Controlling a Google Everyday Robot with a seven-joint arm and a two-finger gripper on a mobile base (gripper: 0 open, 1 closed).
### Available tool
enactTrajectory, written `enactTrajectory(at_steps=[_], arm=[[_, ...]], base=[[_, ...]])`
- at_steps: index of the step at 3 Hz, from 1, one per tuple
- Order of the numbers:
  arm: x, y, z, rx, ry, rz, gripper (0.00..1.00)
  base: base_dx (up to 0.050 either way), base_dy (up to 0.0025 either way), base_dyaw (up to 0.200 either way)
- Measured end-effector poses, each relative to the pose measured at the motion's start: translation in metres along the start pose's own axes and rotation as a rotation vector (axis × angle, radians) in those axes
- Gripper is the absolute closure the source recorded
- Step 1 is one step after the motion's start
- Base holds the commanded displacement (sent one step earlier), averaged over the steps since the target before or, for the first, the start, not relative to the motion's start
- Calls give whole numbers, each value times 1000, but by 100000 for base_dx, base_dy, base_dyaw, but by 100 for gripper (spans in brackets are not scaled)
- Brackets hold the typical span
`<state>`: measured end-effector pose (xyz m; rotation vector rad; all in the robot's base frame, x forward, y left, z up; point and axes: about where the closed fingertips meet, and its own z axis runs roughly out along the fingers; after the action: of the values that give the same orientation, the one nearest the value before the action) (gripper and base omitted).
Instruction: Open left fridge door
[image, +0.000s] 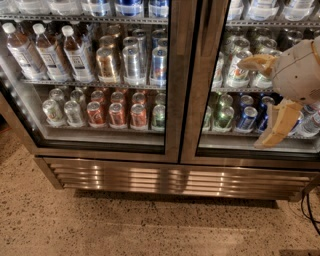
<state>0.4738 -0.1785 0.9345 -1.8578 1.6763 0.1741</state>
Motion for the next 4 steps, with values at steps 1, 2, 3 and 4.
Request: enactTrajectory(at_steps=[1, 2, 3, 4], arm=[[0, 0, 0, 0, 0, 0, 0], [0, -25, -11, 11, 19, 12, 0], [3, -66, -27, 18, 71, 39, 0], [-9, -79, -41, 56, 63, 17, 0]], base=[[0, 0, 0], [0, 0, 0], [0, 0, 0], [0, 0, 0]])
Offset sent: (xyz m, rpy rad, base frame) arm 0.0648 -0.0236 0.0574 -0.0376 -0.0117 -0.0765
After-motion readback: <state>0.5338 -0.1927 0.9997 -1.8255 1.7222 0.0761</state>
